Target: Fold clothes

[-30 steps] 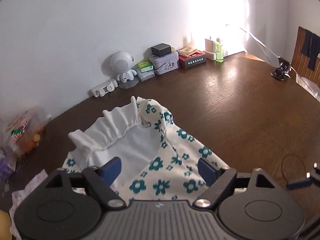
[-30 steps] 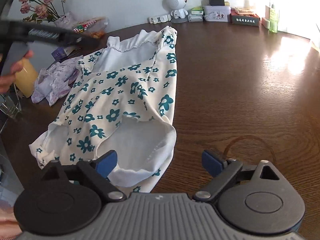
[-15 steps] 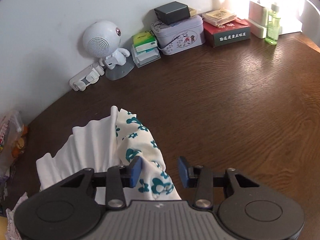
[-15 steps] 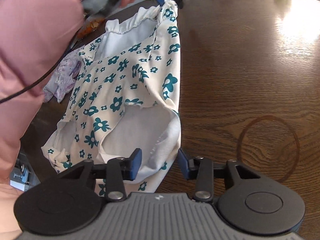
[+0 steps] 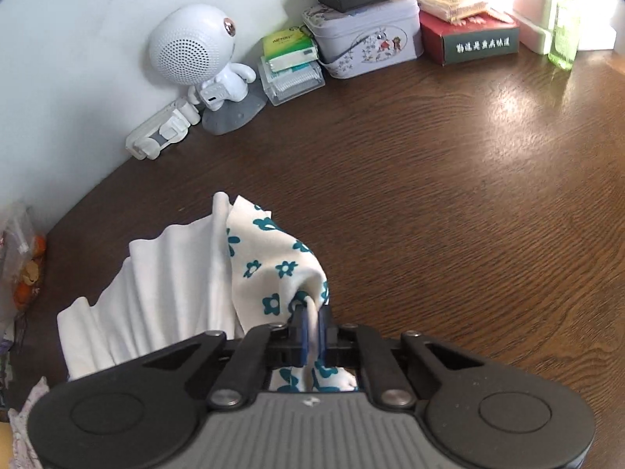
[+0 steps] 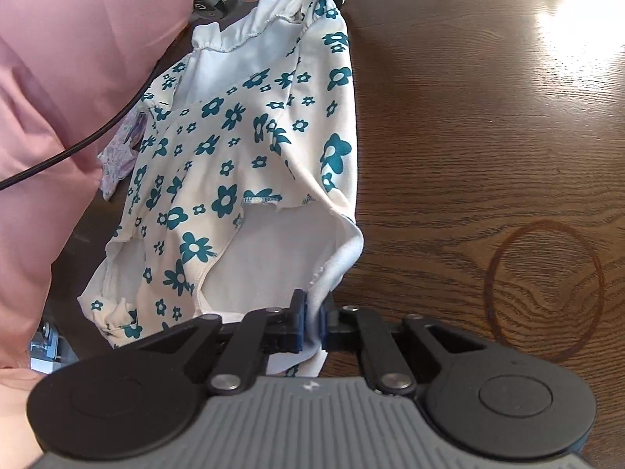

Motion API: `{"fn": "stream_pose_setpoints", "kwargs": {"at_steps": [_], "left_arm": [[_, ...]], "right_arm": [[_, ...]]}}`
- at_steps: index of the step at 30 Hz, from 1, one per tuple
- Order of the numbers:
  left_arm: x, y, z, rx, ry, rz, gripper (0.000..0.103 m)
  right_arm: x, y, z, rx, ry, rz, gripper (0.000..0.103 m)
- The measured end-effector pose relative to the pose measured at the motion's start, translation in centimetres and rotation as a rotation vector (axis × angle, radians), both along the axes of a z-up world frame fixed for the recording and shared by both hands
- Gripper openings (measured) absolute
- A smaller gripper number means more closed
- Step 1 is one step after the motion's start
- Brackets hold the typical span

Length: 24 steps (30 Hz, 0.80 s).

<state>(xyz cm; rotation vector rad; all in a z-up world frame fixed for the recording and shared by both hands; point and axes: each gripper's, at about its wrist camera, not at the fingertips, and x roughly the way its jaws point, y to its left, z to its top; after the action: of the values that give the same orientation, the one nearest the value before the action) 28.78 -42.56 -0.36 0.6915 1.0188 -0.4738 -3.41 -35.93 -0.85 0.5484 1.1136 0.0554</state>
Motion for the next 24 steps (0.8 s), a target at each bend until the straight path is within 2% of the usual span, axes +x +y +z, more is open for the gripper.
{"fn": "stream_pose_setpoints", "kwargs": {"at_steps": [6,9,15,19,24], "left_arm": [[0.7,2.4,2.6,-0.166,0.049,-0.003,0.004],[1.3,5.1,4.5,-0.287,0.08,-0.01,0.004],[2.9,13.0,8.5,-0.525,0.116,0.018,0.003],[4.5,18.7,8.7,-0.569,0.104,0.071,0.004],[6.7,23.6,5.1,-0.572,0.123,0.14,0.004]], "right_arm": [[-0.4,1.5,1.5,-0.106,-0.048,0.002,0.004],[-0.4,3.9,3.4,-0.262,-0.114,0.069,0.004],[-0.2,10.8,6.5,-0.539,-0.2,0.293,0.004],[0.6,15.7,7.3,-0.631,-0.22,0.453,0.004],[2.4,18.6,5.5,-0.615,-0.154,0.535,0.004]]}}
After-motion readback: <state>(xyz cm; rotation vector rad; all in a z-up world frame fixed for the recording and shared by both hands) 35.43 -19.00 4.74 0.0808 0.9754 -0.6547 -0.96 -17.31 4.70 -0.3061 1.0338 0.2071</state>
